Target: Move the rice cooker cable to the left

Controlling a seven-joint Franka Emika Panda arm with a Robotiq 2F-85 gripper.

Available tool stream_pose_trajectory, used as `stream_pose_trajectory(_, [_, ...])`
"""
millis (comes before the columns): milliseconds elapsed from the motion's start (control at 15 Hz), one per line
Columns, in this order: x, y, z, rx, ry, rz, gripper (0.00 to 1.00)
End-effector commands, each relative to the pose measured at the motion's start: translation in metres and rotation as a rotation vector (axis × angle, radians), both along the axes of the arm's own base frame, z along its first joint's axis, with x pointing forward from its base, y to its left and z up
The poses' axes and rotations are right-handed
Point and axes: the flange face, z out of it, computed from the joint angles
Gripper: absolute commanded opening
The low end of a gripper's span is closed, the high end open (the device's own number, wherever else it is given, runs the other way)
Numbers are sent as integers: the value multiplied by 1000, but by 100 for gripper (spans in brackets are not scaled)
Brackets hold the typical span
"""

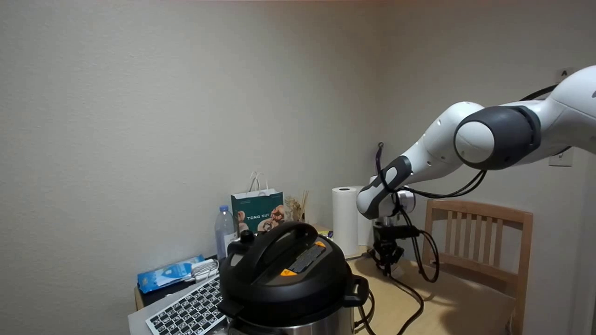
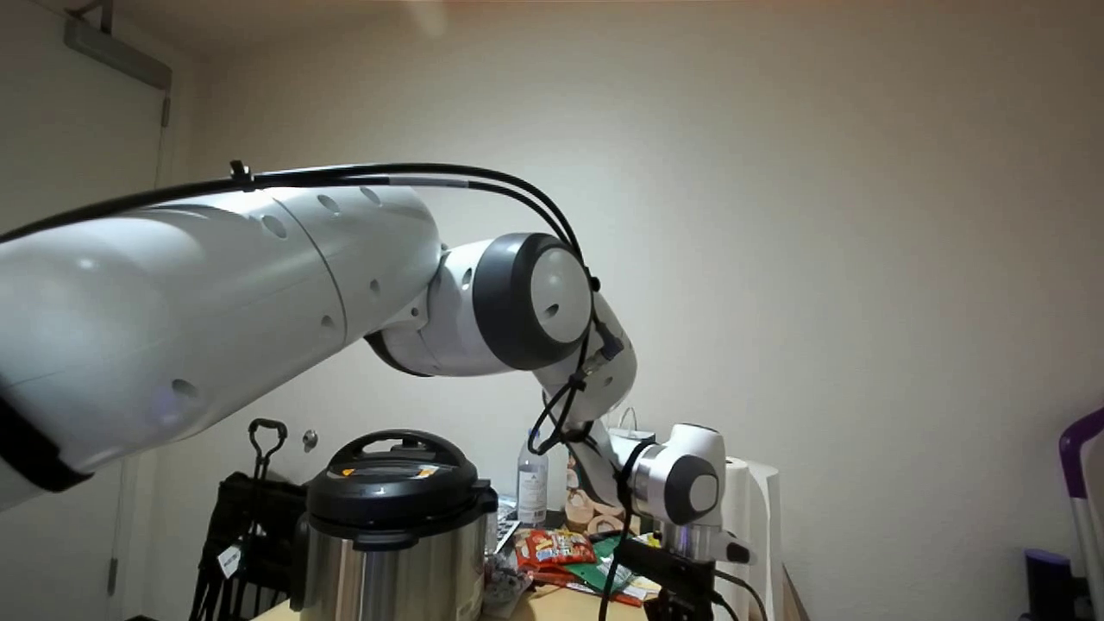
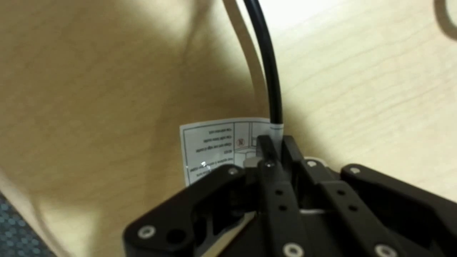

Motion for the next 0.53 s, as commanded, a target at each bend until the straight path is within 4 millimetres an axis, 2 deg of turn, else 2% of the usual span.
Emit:
stream_pose_trajectory(0, [-2, 64, 0, -28, 38, 196, 4])
stream_pose_trajectory(200, [-11, 118, -12, -51, 91, 349, 4])
stream_pose_trajectory(267, [-14, 130, -13, -67, 106, 399, 4])
stream_pose_trajectory(333, [-14, 135, -11, -91, 125, 443, 4])
stream_pose_trajectory(400, [4, 122, -10, -83, 94, 348, 4])
stream_pose_trajectory(467, [4, 129, -10, -89, 97, 361, 16])
